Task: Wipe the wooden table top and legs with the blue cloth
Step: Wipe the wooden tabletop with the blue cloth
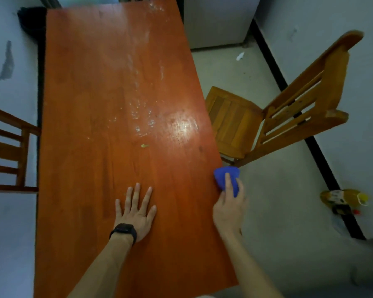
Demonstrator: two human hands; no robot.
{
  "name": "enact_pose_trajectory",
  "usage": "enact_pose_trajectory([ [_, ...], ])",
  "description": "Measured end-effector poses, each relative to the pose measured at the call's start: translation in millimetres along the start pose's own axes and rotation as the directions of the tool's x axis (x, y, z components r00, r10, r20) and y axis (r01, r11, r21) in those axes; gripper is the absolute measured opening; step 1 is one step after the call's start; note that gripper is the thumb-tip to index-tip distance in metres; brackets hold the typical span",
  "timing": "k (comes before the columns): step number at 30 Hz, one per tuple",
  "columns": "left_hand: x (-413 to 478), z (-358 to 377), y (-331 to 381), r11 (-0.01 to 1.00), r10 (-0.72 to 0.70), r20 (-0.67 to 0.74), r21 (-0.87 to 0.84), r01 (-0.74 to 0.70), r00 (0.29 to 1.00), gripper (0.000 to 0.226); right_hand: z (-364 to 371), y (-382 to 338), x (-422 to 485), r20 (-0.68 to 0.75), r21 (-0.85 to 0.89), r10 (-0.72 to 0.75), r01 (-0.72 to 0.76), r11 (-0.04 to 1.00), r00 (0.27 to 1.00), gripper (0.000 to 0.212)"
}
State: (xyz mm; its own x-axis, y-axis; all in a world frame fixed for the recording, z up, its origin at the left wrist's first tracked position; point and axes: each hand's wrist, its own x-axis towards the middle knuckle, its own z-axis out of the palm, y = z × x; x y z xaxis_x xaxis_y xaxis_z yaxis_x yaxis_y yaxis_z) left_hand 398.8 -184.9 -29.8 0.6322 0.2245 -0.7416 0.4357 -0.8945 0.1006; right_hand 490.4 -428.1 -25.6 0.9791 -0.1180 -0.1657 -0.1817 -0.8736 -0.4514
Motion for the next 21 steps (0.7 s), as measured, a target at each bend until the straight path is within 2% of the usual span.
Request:
enact_pose_trajectory([
  [1, -0.5, -0.6, 1.4, 1.0, -0.003, 0.01, -0.004, 0.003, 1.0, 0.061, 14.7, -19.0, -10.6, 0.024, -0.024, -0.161, 0.161, 0.987, 0.987, 0.06],
  [2, -0.4, -0.8, 1.9, 1.0, -0.011, 0.012, -0.011, 0.011, 1.0, 0.061, 29.2, -37.4, -19.7, 0.085, -0.049, -0.326, 0.331, 0.942, 0.941, 0.063],
  [4, -0.3, -0.4, 3.0, 1.0, -0.024, 0.009, -0.003, 0.024, 1.0, 0.061, 50.8, -62.8, -28.0, 0.264, -0.093, -0.561, 0.599, 0.795, 0.785, 0.068],
  [5, -0.1, -0.3, 2.8, 1.0, -0.029, 0.007, 0.0, 0.029, 1.0, 0.06, 60.4, -70.0, -25.9, 0.328, -0.103, -0.613, 0.672, 0.734, 0.719, 0.071],
  [6, 0.2, -0.2, 2.5, 1.0, -0.028, 0.005, -0.001, 0.028, 1.0, 0.06, 66.9, -74.7, -20.5, 0.356, -0.108, -0.635, 0.705, 0.701, 0.686, 0.073],
  [9, 2.1, 1.1, 1.0, 0.999, -0.025, 0.009, -0.023, 0.026, 1.0, 0.061, 70.3, -75.4, 11.1, 0.342, -0.149, -0.698, 0.77, 0.62, 0.629, 0.077],
  [10, 2.8, 0.9, 0.4, 0.999, -0.025, 0.013, -0.028, 0.026, 1.0, 0.062, 67.1, -72.6, 29.3, 0.316, -0.182, -0.693, 0.758, 0.626, 0.648, 0.076],
  [11, 3.6, 0.9, -0.2, 0.999, -0.022, 0.018, -0.027, 0.022, 1.0, 0.062, 61.7, -66.6, 48.8, 0.241, -0.226, -0.641, 0.684, 0.693, 0.729, 0.075],
  [12, 4.1, 1.1, -0.7, 1.0, -0.016, 0.022, -0.025, 0.017, 1.0, 0.062, 52.6, -56.8, 68.4, 0.148, -0.269, -0.499, 0.52, 0.811, 0.854, 0.073],
  [13, 3.5, 1.5, -1.3, 1.0, -0.011, 0.026, -0.024, 0.012, 1.0, 0.061, 42.0, -41.1, 87.5, 0.054, -0.26, -0.275, 0.279, 0.924, 0.96, 0.07],
  [14, 2.3, 1.5, -2.1, 1.0, -0.006, 0.024, -0.025, 0.006, 1.0, 0.061, 27.4, -24.6, 99.9, 0.015, -0.166, 0.007, -0.004, 0.986, 1.0, 0.066],
  [15, 2.0, 1.4, -2.9, 1.0, 0.001, 0.019, -0.029, -0.001, 1.0, 0.061, 17.0, 0.0, 107.1, 0.039, -0.064, 0.242, -0.24, 0.969, 0.969, 0.063],
  [16, 1.5, 1.6, -3.5, 0.999, 0.006, 0.016, -0.038, -0.005, 1.0, 0.061, 7.2, 22.0, 104.5, 0.068, 0.044, 0.38, -0.383, 0.923, 0.923, 0.059],
  [17, 1.3, 1.9, -4.1, 0.999, 0.008, 0.01, -0.046, -0.007, 1.0, 0.061, -0.3, 39.5, 93.2, 0.069, 0.139, 0.445, -0.45, 0.882, 0.893, 0.057],
  [21, 2.3, 2.0, -4.9, 0.998, 0.027, 0.002, -0.052, -0.026, 1.0, 0.061, -21.6, 60.0, 25.5, 0.019, 0.489, 0.445, -0.397, 0.777, 0.895, 0.047],
])
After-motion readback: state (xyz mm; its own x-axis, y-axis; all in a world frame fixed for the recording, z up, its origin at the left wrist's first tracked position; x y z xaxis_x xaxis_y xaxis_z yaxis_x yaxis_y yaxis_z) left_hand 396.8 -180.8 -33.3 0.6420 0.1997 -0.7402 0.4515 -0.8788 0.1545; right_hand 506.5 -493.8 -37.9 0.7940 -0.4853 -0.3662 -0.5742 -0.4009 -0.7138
